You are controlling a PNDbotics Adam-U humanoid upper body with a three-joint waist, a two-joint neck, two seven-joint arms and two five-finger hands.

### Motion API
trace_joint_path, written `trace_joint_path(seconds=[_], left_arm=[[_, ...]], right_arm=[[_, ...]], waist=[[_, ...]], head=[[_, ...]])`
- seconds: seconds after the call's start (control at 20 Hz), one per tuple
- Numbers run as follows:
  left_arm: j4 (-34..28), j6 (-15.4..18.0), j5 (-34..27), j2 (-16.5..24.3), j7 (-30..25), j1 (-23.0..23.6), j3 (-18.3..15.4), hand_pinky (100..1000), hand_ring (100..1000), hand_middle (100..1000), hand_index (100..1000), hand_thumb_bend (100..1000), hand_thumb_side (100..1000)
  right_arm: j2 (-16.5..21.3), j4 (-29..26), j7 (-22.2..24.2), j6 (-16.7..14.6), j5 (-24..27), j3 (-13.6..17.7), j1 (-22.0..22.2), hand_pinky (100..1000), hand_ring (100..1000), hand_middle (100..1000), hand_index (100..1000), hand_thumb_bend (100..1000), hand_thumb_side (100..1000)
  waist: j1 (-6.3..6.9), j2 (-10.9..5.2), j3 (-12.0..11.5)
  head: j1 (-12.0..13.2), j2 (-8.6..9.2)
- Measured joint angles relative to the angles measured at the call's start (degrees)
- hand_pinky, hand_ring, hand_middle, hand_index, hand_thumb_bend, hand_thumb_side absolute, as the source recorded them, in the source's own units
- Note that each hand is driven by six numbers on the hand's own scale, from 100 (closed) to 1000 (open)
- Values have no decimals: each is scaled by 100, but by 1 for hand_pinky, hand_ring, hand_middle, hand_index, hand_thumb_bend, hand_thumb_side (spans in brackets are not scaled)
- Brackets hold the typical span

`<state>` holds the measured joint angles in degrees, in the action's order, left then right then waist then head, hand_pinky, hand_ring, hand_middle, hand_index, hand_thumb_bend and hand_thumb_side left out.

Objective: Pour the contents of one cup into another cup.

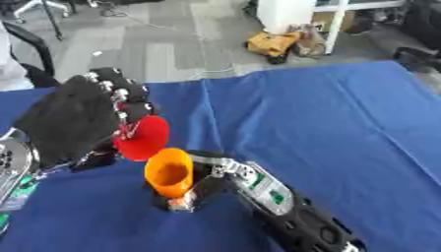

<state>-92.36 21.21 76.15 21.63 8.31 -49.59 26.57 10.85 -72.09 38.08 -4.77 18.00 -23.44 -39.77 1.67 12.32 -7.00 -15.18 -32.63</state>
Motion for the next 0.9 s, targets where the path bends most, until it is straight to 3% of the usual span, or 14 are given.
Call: trace_joint_path(seconds=[0.9], left_arm=[[-30,-37,603,-78,61,-99,109,460,232,251,597,331,100]], right_arm=[[0,30,0,1,1,10,1,515,555,456,491,100,100]], waist=[[0,3,29]], head=[[-8,1]])
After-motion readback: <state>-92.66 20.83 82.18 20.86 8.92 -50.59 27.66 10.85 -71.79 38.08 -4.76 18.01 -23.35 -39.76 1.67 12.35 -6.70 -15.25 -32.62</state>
